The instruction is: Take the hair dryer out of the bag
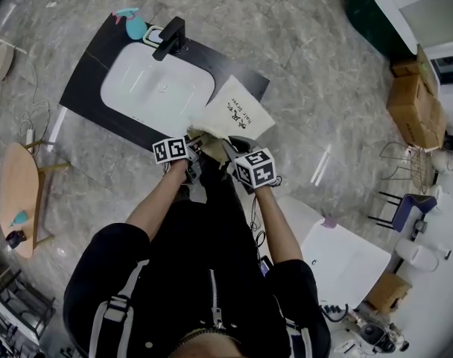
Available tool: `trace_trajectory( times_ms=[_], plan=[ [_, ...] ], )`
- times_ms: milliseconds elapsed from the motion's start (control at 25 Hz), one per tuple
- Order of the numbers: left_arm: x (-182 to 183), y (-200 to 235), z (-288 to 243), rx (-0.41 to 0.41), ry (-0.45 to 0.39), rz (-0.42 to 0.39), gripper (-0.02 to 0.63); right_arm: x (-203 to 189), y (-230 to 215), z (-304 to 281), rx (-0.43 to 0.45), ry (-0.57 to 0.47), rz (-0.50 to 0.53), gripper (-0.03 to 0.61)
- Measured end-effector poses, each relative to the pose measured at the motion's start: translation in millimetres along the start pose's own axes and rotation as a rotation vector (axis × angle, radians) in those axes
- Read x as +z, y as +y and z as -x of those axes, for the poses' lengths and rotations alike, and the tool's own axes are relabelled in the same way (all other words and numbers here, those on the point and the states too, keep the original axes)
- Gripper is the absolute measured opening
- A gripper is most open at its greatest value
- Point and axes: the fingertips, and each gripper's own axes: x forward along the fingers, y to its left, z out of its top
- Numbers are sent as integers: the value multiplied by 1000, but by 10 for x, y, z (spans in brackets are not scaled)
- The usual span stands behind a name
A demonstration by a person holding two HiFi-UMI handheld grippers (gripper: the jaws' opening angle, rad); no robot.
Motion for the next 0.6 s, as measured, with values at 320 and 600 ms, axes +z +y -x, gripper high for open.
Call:
trace_trajectory(
  times_ms=[320,600],
  plan=[
    [-3,13,19,-2,5,7,78,-2,7,-35,-8,1,-1,58],
    [-32,19,95,-9,16,13,75,-2,28,-62,-16,1,-5,57]
  ],
)
